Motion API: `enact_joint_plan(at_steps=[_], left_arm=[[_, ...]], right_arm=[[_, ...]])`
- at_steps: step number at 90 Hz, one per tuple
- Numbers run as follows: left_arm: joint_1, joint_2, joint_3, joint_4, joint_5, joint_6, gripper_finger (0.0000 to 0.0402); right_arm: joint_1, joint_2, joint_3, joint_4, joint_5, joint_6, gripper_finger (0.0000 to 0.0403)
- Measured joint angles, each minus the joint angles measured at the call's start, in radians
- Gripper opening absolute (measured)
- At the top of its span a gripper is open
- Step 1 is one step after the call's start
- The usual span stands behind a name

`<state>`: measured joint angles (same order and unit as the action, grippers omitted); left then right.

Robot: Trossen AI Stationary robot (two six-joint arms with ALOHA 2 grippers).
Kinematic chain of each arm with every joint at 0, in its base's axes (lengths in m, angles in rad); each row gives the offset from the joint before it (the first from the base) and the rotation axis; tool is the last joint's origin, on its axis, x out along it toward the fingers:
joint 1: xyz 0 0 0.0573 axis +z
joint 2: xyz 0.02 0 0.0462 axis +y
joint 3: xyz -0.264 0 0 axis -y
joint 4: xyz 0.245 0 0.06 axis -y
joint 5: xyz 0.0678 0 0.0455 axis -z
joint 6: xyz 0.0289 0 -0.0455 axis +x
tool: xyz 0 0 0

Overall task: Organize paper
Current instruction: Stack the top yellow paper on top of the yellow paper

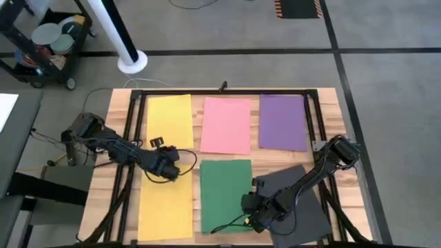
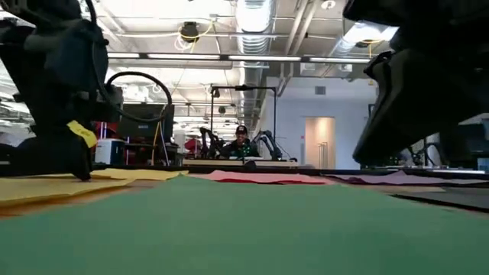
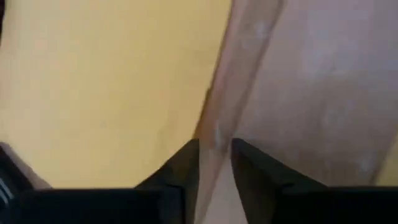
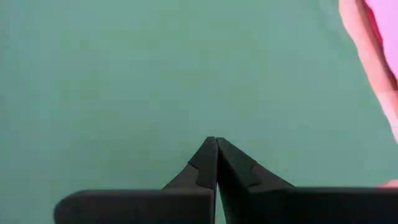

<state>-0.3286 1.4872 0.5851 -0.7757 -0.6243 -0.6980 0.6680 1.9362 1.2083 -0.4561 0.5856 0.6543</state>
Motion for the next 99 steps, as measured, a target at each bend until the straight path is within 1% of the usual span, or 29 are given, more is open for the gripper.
enact_joint_plan(at_steps=[8, 15, 26, 33, 41, 47, 52, 57, 63, 72, 80, 89, 99], left_arm=[[0.015, 0.000, -0.001, 0.014, -0.006, 0.048, 0.0113], [0.026, 0.001, -0.007, 0.030, -0.037, 0.089, 0.0115], [0.060, 0.000, -0.048, 0.109, -0.068, 0.139, 0.0116], [0.086, 0.000, -0.081, 0.149, -0.086, 0.136, 0.0114], [0.108, 0.000, -0.092, 0.148, -0.091, 0.089, 0.0096], [0.109, 0.003, -0.085, 0.122, -0.082, 0.061, 0.0063], [0.105, 0.004, -0.070, 0.105, -0.062, 0.070, 0.0026], [0.094, 0.005, -0.048, 0.098, -0.049, 0.082, 0.0010], [0.081, 0.006, -0.016, 0.055, -0.022, 0.085, 0.0005], [0.061, 0.006, 0.058, 0.014, 0.044, 0.066, 0.0002], [0.034, 0.005, 0.116, -0.009, 0.127, 0.034, 0.0001], [-0.030, 0.005, 0.178, -0.007, 0.207, -0.031, 0.0001], [-0.123, 0.004, 0.233, -0.058, 0.252, -0.136, 0.0001]], right_arm=[[-0.013, 0.000, 0.000, 0.000, -0.002, -0.012, 0.0000], [-0.024, 0.000, 0.000, 0.000, -0.005, -0.032, 0.0000], [-0.042, 0.000, 0.000, -0.003, -0.005, -0.038, 0.0000], [-0.050, 0.000, 0.000, -0.002, -0.005, -0.044, 0.0000], [-0.057, 0.000, 0.000, -0.003, -0.005, -0.057, 0.0000], [-0.063, -0.001, 0.000, -0.003, -0.006, -0.061, 0.0000], [-0.067, -0.001, 0.000, -0.003, -0.006, -0.066, 0.0000], [-0.070, -0.001, 0.000, -0.003, -0.007, -0.078, 0.0000], [-0.076, -0.001, 0.000, -0.003, -0.008, -0.084, 0.0000], [-0.083, -0.001, 0.000, -0.005, -0.009, -0.087, 0.0000], [-0.089, -0.001, 0.000, -0.018, -0.009, -0.088, 0.0000], [-0.088, -0.001, 0.000, -0.028, -0.010, -0.088, 0.0000], [-0.086, -0.001, 0.000, -0.047, -0.011, -0.088, 0.0000]])
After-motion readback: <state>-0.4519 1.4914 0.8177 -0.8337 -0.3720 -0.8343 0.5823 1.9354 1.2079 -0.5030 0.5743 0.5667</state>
